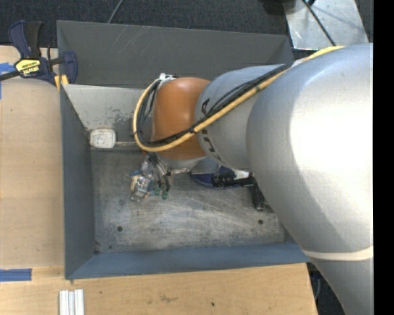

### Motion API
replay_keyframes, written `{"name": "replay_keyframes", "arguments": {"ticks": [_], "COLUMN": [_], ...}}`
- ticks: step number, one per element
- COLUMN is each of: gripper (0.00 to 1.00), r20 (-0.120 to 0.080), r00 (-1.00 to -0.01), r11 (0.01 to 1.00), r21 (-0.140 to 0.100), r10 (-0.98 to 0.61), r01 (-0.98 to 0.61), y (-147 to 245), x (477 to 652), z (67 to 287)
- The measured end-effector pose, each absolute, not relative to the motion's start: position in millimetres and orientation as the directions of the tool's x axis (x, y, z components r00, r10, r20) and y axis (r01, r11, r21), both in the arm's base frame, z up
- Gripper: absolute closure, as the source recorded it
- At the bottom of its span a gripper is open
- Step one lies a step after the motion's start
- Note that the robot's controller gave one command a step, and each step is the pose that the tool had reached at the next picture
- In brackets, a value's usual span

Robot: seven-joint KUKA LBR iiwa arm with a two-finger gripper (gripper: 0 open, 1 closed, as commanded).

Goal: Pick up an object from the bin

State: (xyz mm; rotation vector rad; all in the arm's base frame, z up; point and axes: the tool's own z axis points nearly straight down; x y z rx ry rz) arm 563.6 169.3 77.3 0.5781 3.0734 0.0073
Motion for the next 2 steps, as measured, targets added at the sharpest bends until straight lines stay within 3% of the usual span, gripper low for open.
{"name": "replay_keyframes", "arguments": {"ticks": [1,2], "gripper": [1.0,1.0], "r20": [-0.008,-0.004], "r00": [-0.932,-0.933], "r11": [0.932,0.933], "r21": [0.006,0.003], "r10": [0.362,0.36], "r01": [0.362,0.36], "y": [169.2,168.9], "x": [566.5,567.6], "z": [166.1,174.9]}}
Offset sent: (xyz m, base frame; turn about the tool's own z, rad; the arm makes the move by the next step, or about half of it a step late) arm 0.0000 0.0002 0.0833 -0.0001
